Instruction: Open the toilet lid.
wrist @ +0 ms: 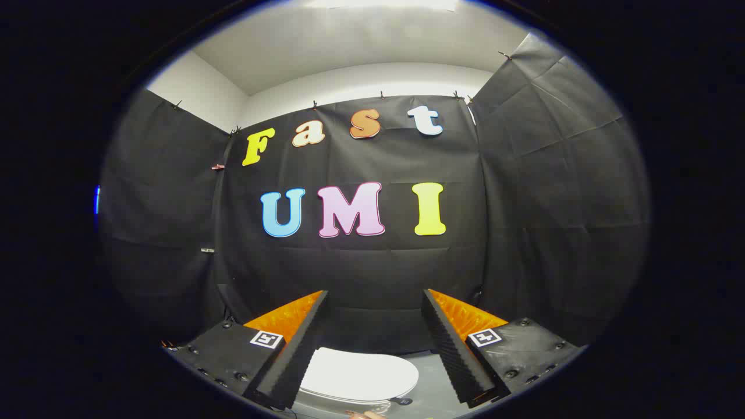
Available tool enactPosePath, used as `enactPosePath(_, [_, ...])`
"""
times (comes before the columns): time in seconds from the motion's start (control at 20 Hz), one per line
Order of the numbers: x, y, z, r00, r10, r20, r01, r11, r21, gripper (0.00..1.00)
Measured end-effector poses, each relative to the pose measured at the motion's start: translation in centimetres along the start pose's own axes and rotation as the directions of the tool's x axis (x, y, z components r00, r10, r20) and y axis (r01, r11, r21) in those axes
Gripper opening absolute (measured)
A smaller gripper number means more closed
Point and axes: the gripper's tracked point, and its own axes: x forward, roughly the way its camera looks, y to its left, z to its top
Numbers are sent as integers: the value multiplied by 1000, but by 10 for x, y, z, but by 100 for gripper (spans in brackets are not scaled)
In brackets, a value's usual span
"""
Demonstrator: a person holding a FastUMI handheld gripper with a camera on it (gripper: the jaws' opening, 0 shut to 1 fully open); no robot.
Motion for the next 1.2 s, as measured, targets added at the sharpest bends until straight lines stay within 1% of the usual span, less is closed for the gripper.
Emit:
enactPosePath(0.7, [0,1,-1,1000,-7,-8,7,1000,-6,100])
enactPosePath(1.2, [1,0,-4,1000,-15,-18,16,1000,21,100])
